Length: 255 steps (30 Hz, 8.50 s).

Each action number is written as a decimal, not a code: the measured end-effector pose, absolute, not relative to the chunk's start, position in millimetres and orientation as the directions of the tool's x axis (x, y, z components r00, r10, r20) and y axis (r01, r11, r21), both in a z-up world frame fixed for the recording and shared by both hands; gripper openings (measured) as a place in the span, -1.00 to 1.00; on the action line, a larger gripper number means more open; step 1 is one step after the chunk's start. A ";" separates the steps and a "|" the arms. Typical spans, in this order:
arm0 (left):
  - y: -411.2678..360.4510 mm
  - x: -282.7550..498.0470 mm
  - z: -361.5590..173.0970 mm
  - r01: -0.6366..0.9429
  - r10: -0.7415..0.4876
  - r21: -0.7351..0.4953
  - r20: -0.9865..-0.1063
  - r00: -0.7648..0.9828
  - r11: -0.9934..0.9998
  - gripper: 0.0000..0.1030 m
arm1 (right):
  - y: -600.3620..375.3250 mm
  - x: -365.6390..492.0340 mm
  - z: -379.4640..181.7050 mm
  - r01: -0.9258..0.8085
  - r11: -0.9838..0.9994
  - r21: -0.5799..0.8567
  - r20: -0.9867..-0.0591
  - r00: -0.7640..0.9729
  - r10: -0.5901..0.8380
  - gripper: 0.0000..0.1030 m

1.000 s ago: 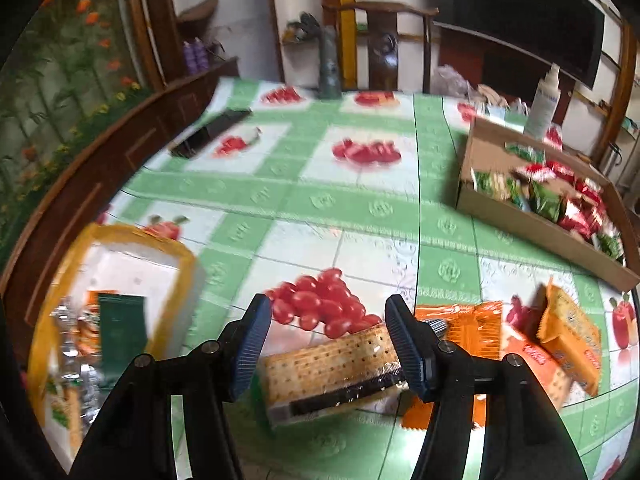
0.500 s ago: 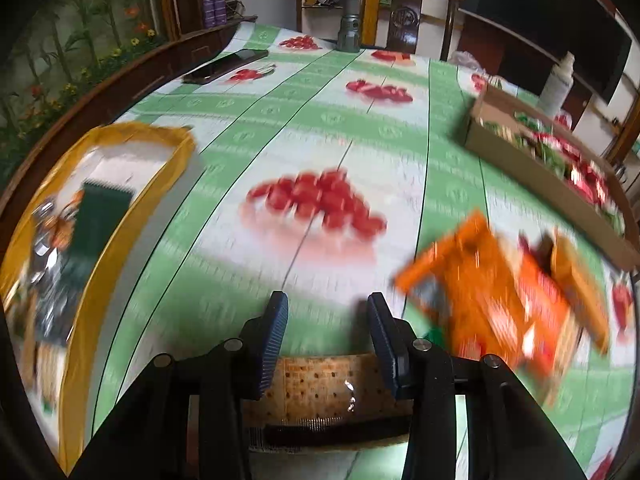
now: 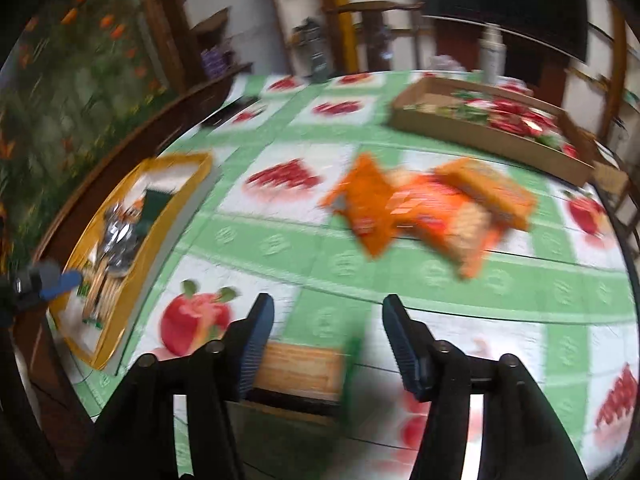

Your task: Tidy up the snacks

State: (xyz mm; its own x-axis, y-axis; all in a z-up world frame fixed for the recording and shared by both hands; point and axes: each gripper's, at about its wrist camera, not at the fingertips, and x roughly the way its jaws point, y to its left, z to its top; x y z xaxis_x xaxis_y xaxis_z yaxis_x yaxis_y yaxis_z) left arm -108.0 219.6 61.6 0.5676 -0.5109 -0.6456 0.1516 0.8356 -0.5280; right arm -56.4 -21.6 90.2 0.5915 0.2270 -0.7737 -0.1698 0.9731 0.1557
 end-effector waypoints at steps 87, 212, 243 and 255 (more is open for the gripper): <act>107.1 -103.6 47.1 0.497 -0.526 -0.292 -0.731 0.435 0.817 -0.14 | -38.3 -93.9 73.2 -0.204 0.977 0.065 -0.837 0.523 0.165 -0.31; 81.1 -82.7 18.5 0.307 -0.293 -0.164 -0.849 0.440 0.937 0.43 | -171.6 -30.2 97.6 0.171 0.884 0.435 -0.698 0.684 0.211 0.32; 66.4 -76.4 14.6 0.405 -0.364 -0.186 -0.830 0.422 0.895 1.00 | -96.9 -56.1 114.0 -0.007 0.961 0.277 -0.765 0.603 0.225 0.32; 62.2 -77.8 13.6 0.423 -0.346 -0.155 -0.837 0.423 0.893 1.00 | -116.7 -24.7 121.3 -0.004 0.986 0.167 -0.805 0.576 0.139 0.31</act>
